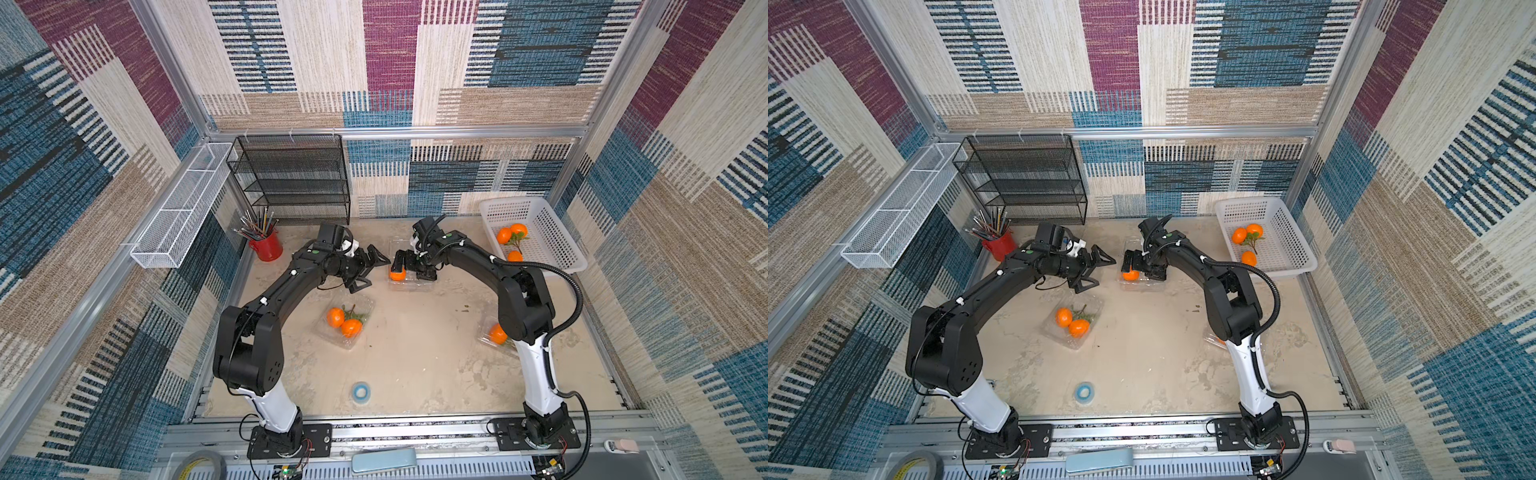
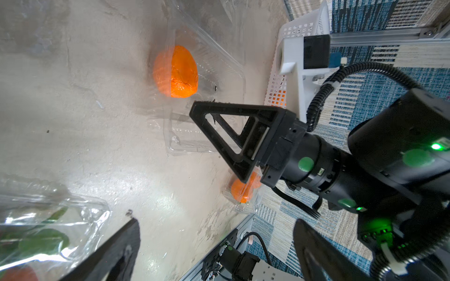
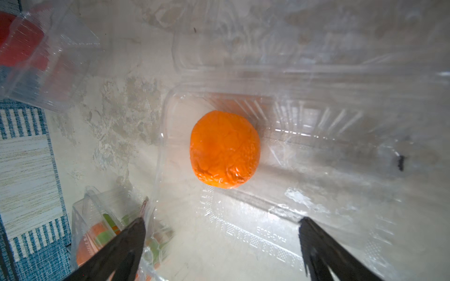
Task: Take oranges out of containers
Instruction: Pick up the orange from the packing box.
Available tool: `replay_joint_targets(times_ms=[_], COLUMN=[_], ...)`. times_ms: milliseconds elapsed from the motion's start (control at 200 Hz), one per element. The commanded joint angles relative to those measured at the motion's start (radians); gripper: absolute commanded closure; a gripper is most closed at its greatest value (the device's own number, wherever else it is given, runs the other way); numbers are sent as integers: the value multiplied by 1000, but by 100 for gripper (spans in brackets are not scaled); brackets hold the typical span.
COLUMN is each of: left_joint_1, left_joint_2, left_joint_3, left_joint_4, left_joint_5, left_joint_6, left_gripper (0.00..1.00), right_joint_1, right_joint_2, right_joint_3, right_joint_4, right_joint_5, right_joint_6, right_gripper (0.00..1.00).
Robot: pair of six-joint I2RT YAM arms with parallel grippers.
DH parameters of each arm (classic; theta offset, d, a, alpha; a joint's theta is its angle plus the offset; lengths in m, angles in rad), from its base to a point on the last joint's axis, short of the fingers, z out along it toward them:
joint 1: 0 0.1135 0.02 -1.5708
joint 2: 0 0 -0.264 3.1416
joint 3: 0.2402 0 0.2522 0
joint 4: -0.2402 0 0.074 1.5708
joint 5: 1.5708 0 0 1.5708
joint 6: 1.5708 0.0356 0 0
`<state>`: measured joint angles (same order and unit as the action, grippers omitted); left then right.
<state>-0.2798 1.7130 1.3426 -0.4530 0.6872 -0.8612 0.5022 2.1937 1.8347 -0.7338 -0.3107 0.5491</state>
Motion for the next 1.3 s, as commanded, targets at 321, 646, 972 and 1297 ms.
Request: replay_joint_targets(times_ms=[321,646,972,1297], left_joint_1=[1,1,1,-17], left_joint_2=[12,37,53,73], left_joint_3=[-20,8,3,67], left_joint_4=[48,20,48,82], left_joint_5=[35,43,48,52], left_joint_6=[-41,-26,-54,-132], left_gripper=[1,1,1,1], right_joint_1=[15,24,27,22], right_joint_2=[167,208,161,119], right_joint_3=[150,173,123,243], right_joint_4=[61,36,20,-53], right_joint_5=[84,118,151,175], right_joint_6=[18,12,11,9], right_gripper=[10,27,43,51])
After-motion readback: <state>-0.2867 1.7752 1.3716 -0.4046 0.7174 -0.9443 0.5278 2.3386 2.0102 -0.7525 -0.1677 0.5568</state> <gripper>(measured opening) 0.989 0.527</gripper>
